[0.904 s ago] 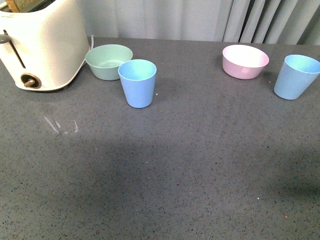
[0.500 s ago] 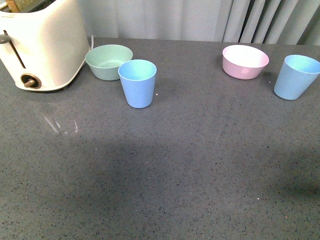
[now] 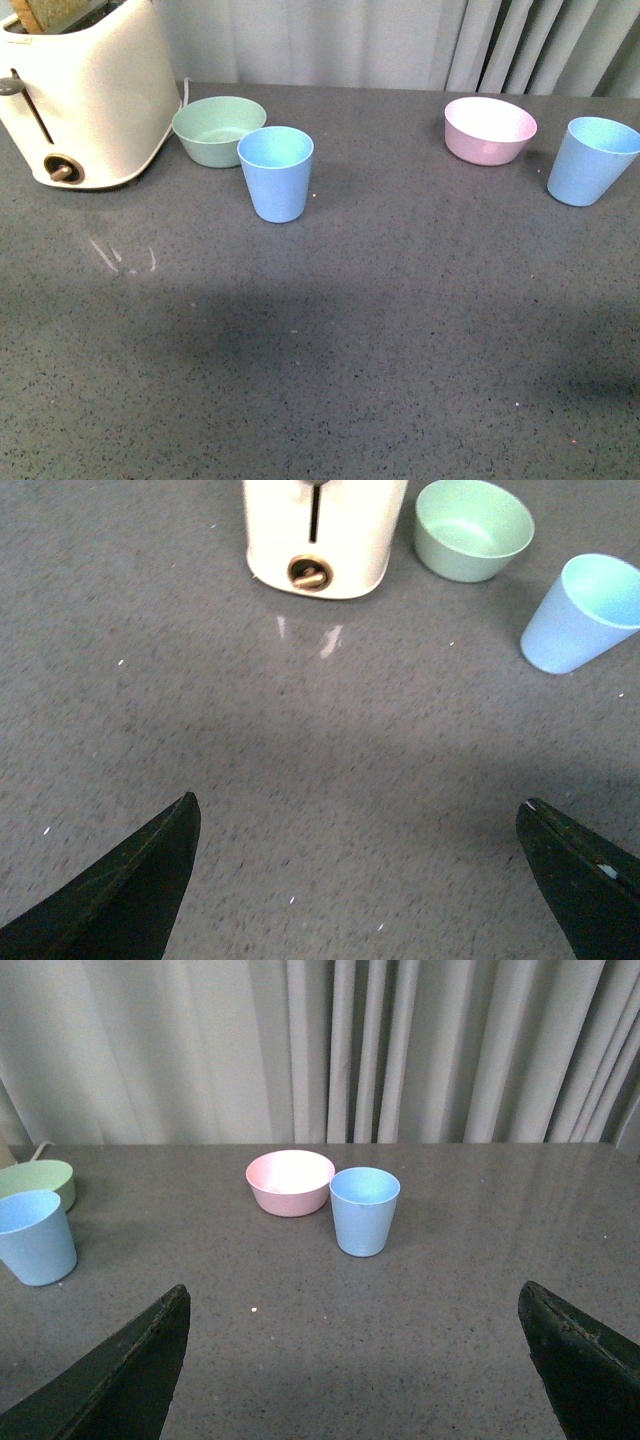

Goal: Stack blue cups with both arms

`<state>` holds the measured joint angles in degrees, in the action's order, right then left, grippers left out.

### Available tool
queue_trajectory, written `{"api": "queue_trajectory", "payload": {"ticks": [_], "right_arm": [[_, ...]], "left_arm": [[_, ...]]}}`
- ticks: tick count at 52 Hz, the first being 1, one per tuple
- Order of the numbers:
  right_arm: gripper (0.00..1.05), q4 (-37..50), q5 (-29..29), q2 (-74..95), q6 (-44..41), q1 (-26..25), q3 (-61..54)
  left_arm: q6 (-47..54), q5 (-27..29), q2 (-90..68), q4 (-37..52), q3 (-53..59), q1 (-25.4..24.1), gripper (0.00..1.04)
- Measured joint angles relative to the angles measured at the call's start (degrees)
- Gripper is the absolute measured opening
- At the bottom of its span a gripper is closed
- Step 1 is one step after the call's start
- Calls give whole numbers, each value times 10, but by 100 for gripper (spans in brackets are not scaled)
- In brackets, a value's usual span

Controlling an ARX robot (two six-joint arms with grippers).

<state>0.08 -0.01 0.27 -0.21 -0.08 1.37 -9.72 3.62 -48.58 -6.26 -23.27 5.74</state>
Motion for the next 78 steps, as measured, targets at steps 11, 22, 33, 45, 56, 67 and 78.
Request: {"api": "queue_trajectory", "payload": {"ticks": [11, 22, 33, 45, 56, 67, 78], "right_arm": [[96, 0, 0, 0, 0, 0, 0], [96, 0, 0, 0, 0, 0, 0], [96, 0, 0, 0, 0, 0, 0], [96, 0, 0, 0, 0, 0, 0], [96, 0, 0, 0, 0, 0, 0], [96, 0, 0, 0, 0, 0, 0], [96, 0, 0, 0, 0, 0, 0]], "left_arm": [[-43, -54, -229, 42, -134, 19, 96], [-64, -58, -391, 39, -256, 60, 96], [-71, -54, -532, 5, -401, 93, 96], [-78, -51, -617, -30, -498, 94, 96], [-83, -53, -663, -51, -559, 107, 96], [-86, -52, -692, -65, -585, 122, 96], [-82, -44, -730, -85, -619, 132, 96]]}}
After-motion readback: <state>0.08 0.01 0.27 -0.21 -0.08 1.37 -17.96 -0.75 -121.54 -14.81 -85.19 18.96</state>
